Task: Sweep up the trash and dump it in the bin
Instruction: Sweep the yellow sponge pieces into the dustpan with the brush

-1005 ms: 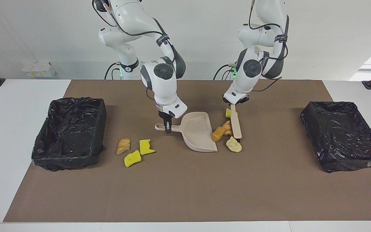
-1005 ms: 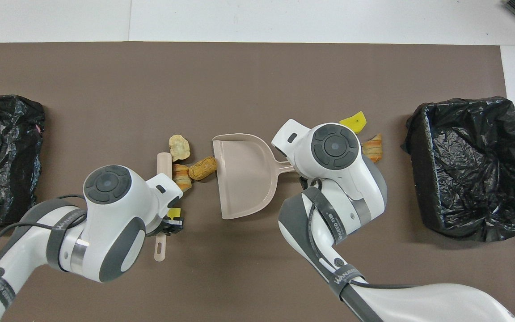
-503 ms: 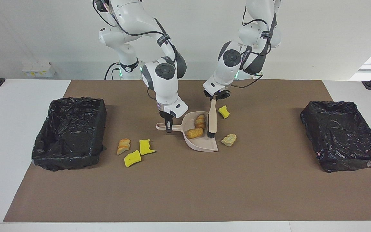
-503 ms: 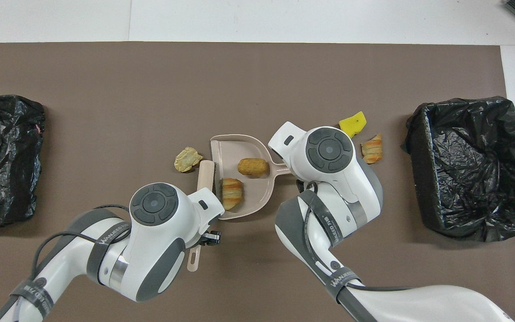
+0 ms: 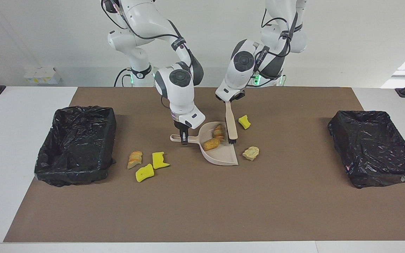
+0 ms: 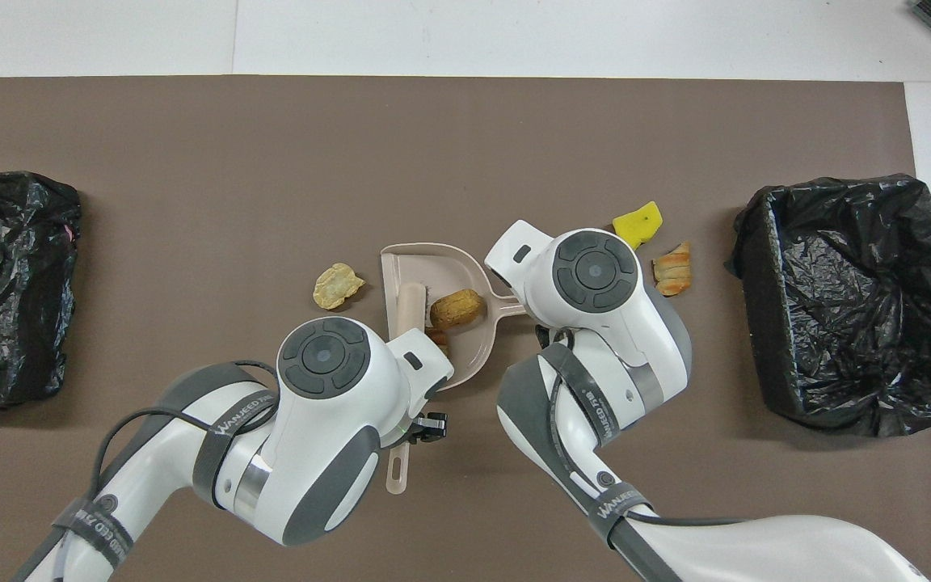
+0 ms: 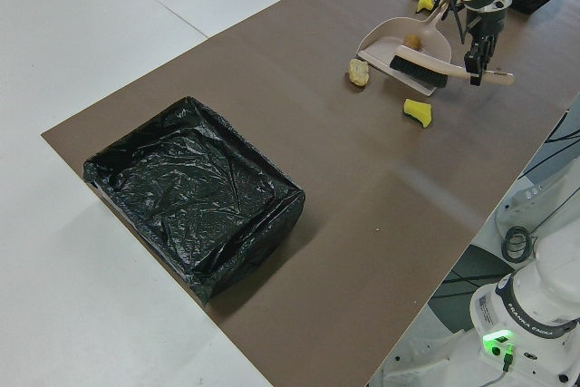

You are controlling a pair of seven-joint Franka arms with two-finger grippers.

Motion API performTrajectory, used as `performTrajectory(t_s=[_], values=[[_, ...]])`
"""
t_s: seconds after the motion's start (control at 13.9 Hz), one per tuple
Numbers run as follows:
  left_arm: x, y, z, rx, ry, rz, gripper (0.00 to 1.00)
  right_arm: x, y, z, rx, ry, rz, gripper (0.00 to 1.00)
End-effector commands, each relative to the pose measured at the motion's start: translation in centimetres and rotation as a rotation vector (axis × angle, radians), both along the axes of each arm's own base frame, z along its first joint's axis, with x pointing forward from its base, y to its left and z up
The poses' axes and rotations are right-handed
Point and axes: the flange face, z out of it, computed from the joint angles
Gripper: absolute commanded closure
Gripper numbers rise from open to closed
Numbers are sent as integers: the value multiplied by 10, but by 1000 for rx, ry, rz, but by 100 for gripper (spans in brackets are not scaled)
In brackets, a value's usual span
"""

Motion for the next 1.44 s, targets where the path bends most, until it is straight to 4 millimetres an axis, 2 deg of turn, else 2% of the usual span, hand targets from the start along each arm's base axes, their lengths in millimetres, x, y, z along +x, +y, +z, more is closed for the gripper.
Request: performTrajectory(t_s=[0.0, 0.22, 0.36, 0.57, 0.79, 0.93, 1.22, 1.36], values=[[-25, 22, 22, 126, 31, 78, 100, 3, -7, 3, -15, -15, -35, 100], [-51, 43, 6, 227, 21, 240, 100, 2, -8, 11, -25, -37, -56, 100], [-66, 58, -9, 237, -20, 332, 100, -3, -2, 13, -32, -42, -87, 100], [-73, 65, -32, 241, -31, 379, 100, -8, -3, 14, -71, -41, -106, 100], [-56, 49, -39, 119, -57, 470, 100, -9, -2, 13, -67, -45, -103, 100], [-42, 40, -58, 106, -65, 482, 100, -10, -2, 10, -66, -46, -84, 100], [12, 35, -50, 20, -114, 483, 100, -7, -3, 4, -76, -38, 58, 100], [22, 27, -46, -2, -130, 464, 100, -6, -3, 4, -79, -40, 90, 100]])
